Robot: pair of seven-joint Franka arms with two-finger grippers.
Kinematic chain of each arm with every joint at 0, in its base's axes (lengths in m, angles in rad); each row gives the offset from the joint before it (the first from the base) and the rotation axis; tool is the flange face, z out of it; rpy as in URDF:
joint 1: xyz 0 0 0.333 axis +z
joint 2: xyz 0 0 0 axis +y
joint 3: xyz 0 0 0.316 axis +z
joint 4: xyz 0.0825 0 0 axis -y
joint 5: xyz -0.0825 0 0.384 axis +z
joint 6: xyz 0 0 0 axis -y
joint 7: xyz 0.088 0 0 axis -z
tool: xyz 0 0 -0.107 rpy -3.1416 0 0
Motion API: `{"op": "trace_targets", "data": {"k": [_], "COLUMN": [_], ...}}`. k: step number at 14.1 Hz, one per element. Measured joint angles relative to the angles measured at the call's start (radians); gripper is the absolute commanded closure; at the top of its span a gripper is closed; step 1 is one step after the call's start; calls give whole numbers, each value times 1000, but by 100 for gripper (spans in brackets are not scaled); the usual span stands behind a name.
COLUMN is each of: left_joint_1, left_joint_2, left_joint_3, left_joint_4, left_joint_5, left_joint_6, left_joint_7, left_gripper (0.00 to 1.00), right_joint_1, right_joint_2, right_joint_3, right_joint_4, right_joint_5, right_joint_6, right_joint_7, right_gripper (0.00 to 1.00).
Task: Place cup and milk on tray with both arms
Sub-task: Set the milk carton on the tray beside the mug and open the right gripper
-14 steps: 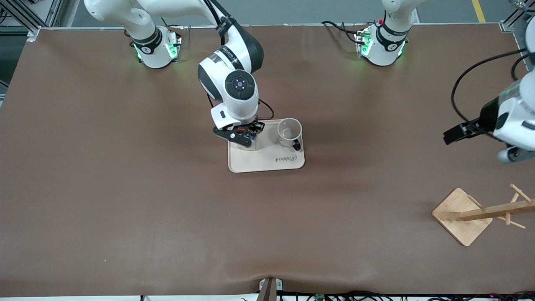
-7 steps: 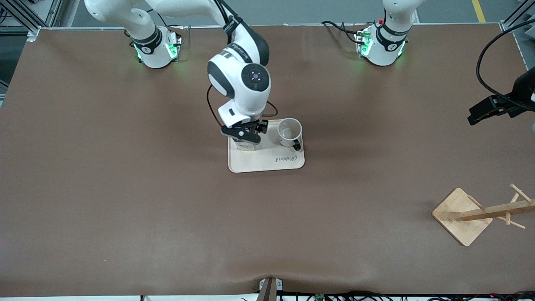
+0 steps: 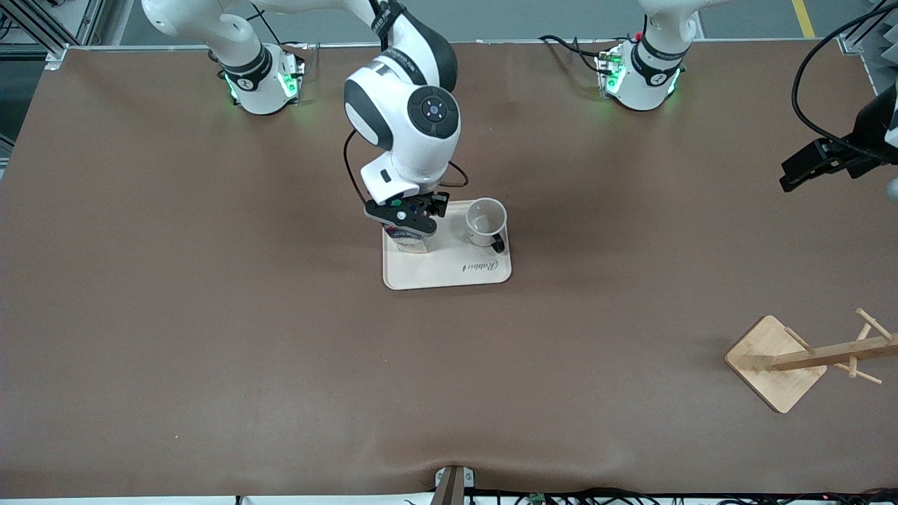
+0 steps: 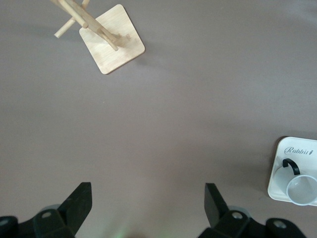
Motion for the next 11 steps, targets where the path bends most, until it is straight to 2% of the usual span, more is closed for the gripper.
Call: {"op": "trace_targets", "data": {"k": [4,8,11], "left_joint_1": [-76,-175,-186], "left_joint_2": [-34,-84,-137], "left_joint_3": [67,193,207], "left_joint_4": [-52,-111,-185], "left_joint_5": [-4,-65,-68], "left_joint_6": [16,37,87], "left_joint_7": [0,6,7], "left_gripper": [0,0,0], "right_joint_1": [-20,-112,-164], "right_joint_2": [-37,-129,-181], "right_joint_3": [-8,-11,-13], "right_joint_4": [56,62,60], "right_joint_5": [43,53,55], "right_joint_6": [-23,-65,-128], "right_joint_7": [0,-57,-141], "right_gripper": [0,0,0]}}
